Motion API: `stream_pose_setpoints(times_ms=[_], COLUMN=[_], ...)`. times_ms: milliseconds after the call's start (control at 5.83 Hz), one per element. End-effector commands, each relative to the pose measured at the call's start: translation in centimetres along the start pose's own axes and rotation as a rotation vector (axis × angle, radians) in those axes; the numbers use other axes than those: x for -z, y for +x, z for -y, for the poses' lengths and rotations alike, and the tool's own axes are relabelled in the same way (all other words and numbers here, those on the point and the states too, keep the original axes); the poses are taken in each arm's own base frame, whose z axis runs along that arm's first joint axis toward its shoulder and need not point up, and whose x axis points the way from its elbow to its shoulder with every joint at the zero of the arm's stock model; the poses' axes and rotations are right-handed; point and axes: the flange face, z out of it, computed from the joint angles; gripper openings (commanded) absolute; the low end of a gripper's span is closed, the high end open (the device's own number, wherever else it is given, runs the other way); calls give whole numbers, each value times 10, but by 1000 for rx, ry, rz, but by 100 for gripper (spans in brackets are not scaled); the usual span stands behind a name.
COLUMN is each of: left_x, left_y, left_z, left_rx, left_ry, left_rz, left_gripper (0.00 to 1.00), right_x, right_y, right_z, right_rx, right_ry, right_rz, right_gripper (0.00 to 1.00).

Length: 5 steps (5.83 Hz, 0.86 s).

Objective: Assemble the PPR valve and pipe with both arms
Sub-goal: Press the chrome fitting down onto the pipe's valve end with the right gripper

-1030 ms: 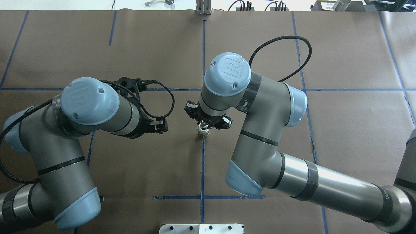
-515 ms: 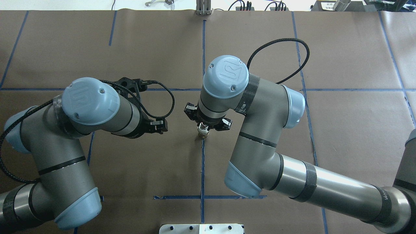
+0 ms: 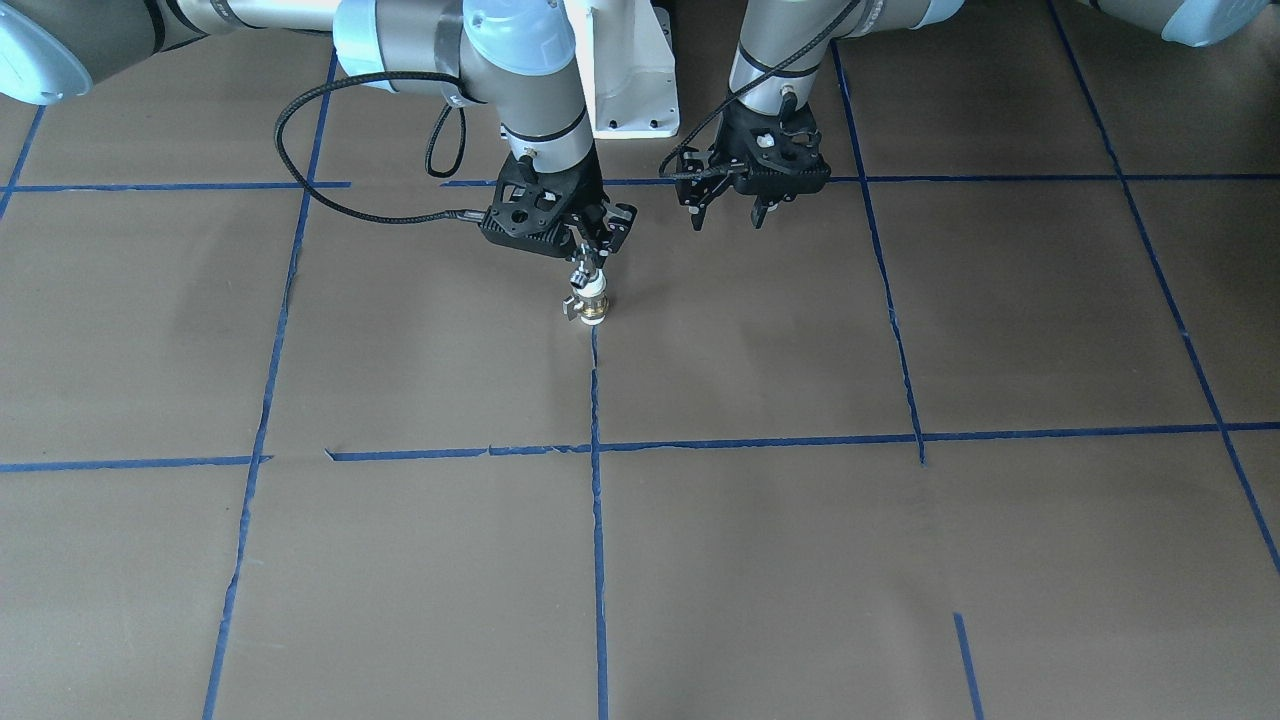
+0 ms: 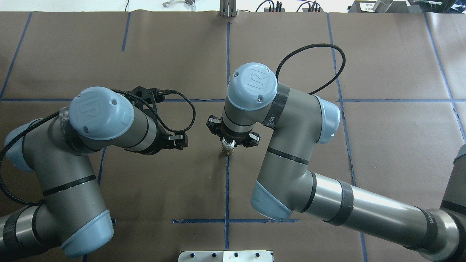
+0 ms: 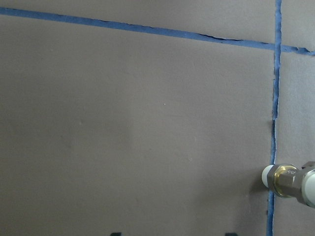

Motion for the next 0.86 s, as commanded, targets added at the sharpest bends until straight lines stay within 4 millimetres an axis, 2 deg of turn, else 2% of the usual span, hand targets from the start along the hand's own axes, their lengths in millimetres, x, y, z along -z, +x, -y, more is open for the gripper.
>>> stream_pose_setpoints(times_ms=[0, 172, 343, 515, 687], left_x=[0, 0, 1, -4, -19], left_y=[-1, 0, 0, -8, -35], left_z=[0, 0, 0, 1, 0], left_rx=[1, -1, -3, 0, -48], left_ry=[0, 0, 0, -2, -14], left_rz=[1, 0, -2, 14, 48], left_gripper=[77, 77, 77, 77, 77], right_x=[0, 3, 20, 44, 70], right_y=[-1, -3, 2, 48, 96], right_z=[0, -1, 2, 10, 18], right_rx=[4, 9, 19, 21, 19], right_ry=[1, -2, 5, 14, 26], right_rz=[1, 31, 83, 113, 134], right_gripper=[90, 92, 100, 100, 100])
